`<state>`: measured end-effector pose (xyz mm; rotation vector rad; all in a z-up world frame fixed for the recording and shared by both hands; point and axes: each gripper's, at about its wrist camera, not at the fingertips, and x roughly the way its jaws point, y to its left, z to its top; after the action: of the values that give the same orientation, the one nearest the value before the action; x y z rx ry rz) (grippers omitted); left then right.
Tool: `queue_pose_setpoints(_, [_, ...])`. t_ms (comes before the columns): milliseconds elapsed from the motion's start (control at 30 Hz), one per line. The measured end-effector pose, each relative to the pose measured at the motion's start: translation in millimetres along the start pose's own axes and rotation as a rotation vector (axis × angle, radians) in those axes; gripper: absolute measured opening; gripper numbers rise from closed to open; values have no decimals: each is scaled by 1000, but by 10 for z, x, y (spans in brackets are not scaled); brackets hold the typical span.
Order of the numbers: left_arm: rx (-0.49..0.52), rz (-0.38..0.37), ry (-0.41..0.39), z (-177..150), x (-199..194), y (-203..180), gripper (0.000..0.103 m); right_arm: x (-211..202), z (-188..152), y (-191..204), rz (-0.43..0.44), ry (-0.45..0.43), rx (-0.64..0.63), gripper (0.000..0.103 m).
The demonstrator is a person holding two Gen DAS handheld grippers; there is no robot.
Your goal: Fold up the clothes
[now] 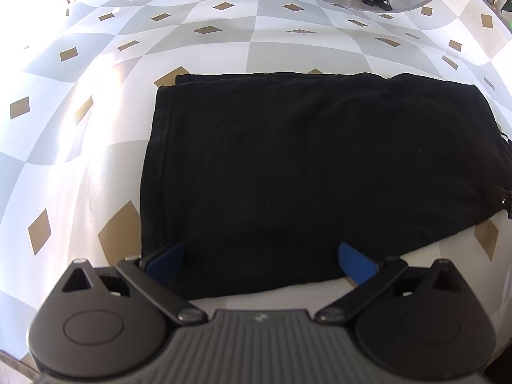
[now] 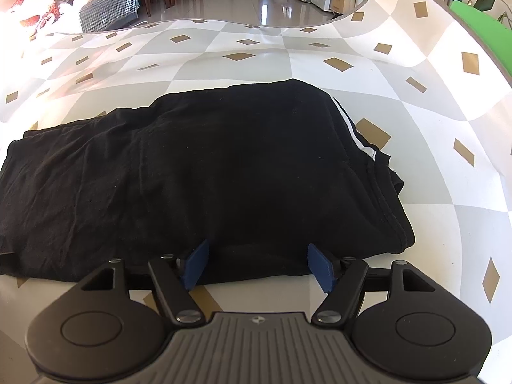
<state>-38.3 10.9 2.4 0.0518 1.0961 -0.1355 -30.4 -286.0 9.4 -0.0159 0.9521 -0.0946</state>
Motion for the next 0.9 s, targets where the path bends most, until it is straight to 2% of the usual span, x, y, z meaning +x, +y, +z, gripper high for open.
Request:
queue_pose_setpoints(100, [0, 9, 4, -9, -39, -12, 103, -126, 9, 78, 24, -62, -16, 66])
queue_pose_setpoints(233, [0, 42, -13, -20, -96, -13, 103, -243, -31, 340, 116, -111, -103, 66])
queue_pose_setpoints(500, [-113, 91, -41, -15, -176, 283, 103, -288, -197, 926, 292, -88, -270, 65])
queue_pose_setpoints(667, [-165, 108, -44, 1, -179, 457, 103, -302, -272, 1180, 344, -99, -324, 65])
queue_pose_setpoints(733, [-176, 114, -41, -105, -242, 503, 103, -295, -284, 1247, 358, -97, -327, 65])
queue_pose_setpoints(900, [-209, 112, -5, -163, -169, 666, 103, -286, -290, 1410, 411, -84, -351, 65])
